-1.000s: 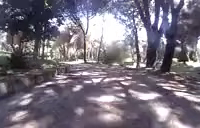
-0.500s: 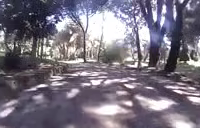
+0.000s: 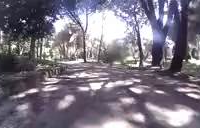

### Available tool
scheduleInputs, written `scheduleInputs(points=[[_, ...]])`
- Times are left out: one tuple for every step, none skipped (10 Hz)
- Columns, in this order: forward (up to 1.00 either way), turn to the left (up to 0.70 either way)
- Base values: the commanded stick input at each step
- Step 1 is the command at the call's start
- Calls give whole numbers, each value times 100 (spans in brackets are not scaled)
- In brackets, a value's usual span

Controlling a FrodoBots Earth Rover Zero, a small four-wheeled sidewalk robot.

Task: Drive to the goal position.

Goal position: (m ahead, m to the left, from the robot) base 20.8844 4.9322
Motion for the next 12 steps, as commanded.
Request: scheduleInputs(points=[[85,0],[85,0],[85,0],[85,0],[85,0],[85,0],[85,0],[85,0],[85,0],[85,0],[85,0],[85,0]])
